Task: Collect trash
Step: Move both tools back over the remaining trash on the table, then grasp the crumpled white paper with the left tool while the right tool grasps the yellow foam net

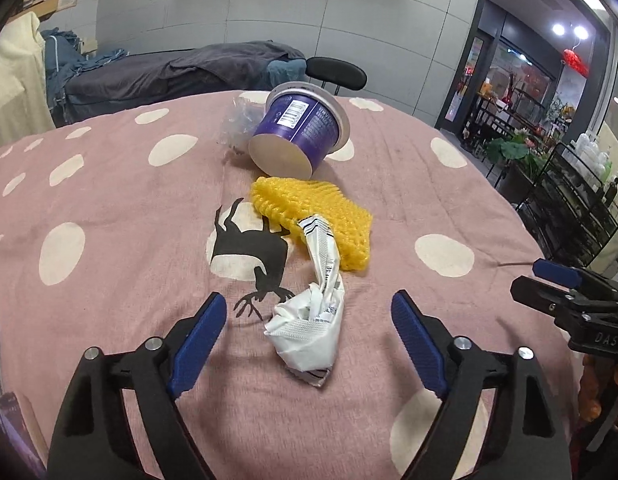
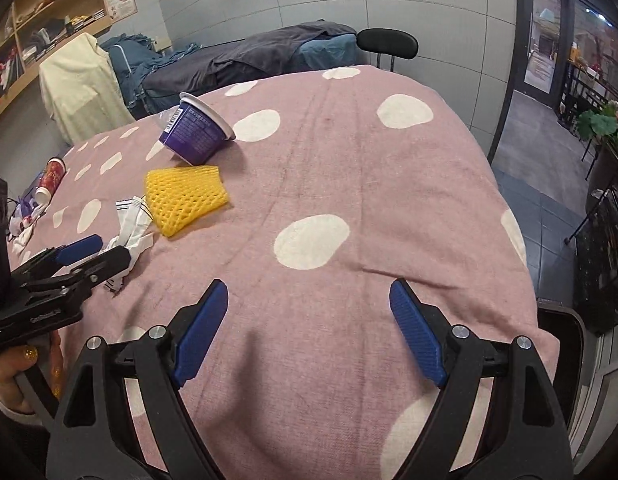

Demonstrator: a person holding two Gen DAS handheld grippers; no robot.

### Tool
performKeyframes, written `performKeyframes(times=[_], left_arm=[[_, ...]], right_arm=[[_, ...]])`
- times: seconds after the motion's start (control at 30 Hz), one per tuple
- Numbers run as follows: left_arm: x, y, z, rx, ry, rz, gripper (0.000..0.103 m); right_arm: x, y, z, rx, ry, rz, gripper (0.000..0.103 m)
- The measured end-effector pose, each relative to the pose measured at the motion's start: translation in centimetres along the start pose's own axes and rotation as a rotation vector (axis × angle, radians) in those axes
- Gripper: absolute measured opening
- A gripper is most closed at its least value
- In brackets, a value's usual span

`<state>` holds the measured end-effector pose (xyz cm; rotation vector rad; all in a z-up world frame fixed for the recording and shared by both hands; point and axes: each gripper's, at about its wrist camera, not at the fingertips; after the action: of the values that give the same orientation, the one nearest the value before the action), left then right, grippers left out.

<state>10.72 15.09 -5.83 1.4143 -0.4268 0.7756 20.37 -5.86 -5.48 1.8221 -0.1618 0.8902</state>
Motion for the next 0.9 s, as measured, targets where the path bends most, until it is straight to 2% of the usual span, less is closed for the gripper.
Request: performKeyframes(times=[0.07, 0.1, 0.13, 0.2, 0.3, 0.43, 0.53, 0.7, 0.9], left_arm=[[0.2, -1.2, 0.0, 0.01, -0.022, -0.046, 0.064], [0.1, -1.5, -0.2, 0.01, -0.022, -0.057, 0.054], [0.0, -1.5, -0.4, 0.013, -0.02, -0.055, 0.044], [-0.1, -0.9, -0.7, 0.012, -0.012, -0.04, 0.032], [-0.1, 0.3, -2.1, -0.029, 0.056, -0.008, 0.032], [0.3, 1.3, -3.4, -0.035, 0.117, 0.033, 0.032], [0.3, 1.8, -4.3, -0.027, 0.145, 0.058, 0.032], [-0.2, 2.0, -4.8, -0.035, 0.163, 0.054, 0.032], [-0.3, 1.8, -5.0, -0.058, 0.176, 0.044, 0.032]], right_arm=[[0.4, -0.4, -0.6, 0.008, 0.013, -0.011, 0.082], [0.7, -0.7, -0.8, 0.013, 0.017, -0.016, 0.082], [0.9, -0.9, -1.1, 0.017, 0.022, -0.021, 0.082], [1.3, -1.4, -1.7, 0.027, 0.038, -0.032, 0.082], [2.3, -2.5, -2.9, 0.055, 0.056, -0.049, 0.082], [3.8, -4.5, -5.5, 0.124, 0.106, -0.088, 0.083], [4.7, -6.5, -8.4, 0.164, 0.193, -0.135, 0.083], [6.0, -10.0, -11.2, 0.164, 0.272, -0.185, 0.082], [7.0, -12.6, -12.0, 0.136, 0.288, -0.212, 0.056]])
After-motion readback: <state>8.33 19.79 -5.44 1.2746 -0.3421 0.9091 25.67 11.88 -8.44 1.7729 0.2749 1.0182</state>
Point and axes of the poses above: each gripper's, at about its wrist camera, not at the fingertips, and y roughly against the way its jaws point, z to its right, x to its top, and after that the axes turned 2 degrees about x, right-handed
